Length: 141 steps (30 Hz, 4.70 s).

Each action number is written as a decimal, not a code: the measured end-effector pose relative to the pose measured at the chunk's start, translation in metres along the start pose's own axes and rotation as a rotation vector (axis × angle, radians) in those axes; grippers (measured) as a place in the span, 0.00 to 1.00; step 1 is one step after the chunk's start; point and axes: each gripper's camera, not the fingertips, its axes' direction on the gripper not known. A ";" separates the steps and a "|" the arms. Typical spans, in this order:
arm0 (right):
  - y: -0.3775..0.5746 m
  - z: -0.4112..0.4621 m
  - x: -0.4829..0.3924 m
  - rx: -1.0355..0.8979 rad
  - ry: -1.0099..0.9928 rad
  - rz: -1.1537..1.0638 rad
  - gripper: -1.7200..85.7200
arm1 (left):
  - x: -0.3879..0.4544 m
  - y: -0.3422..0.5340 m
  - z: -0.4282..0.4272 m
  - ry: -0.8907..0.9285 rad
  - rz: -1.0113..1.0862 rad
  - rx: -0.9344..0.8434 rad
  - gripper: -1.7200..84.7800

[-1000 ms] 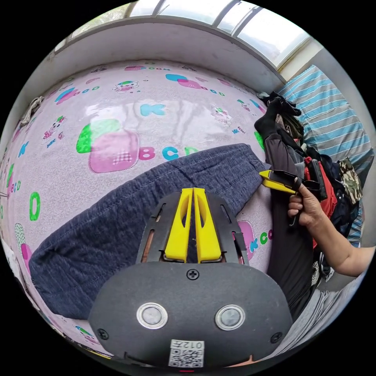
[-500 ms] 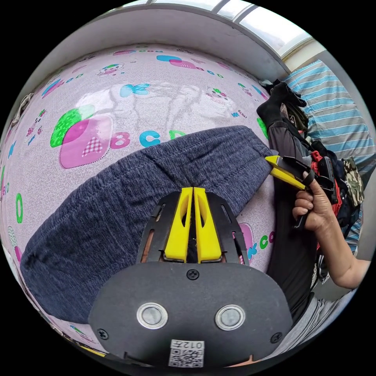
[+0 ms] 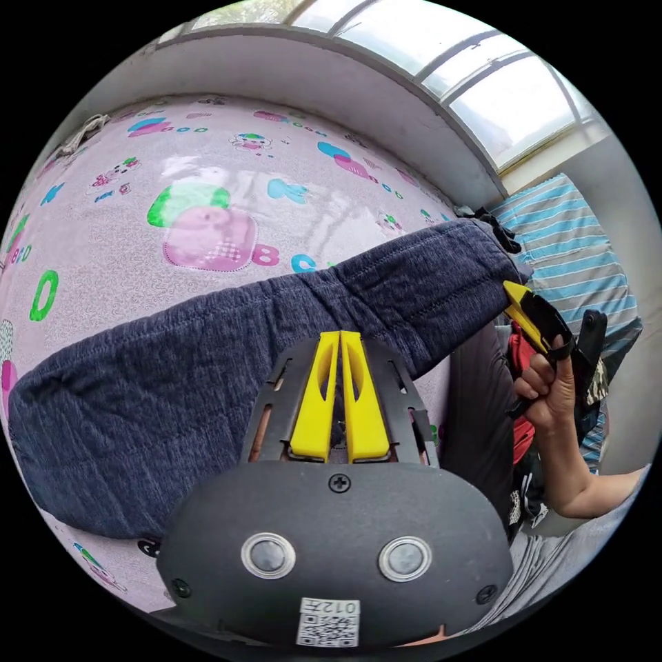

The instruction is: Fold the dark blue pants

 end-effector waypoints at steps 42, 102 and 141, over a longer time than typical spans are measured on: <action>0.243 0.380 -0.518 -0.337 0.409 -1.147 0.11 | -0.043 0.067 -0.064 -0.062 0.047 0.066 0.03; 0.162 0.253 -0.079 -0.257 -0.044 -0.487 0.01 | -0.192 0.063 -0.158 0.096 -0.169 0.111 0.08; 0.383 0.341 -0.170 -0.709 0.102 -0.730 0.01 | -0.184 0.077 -0.159 0.095 -0.191 0.156 0.05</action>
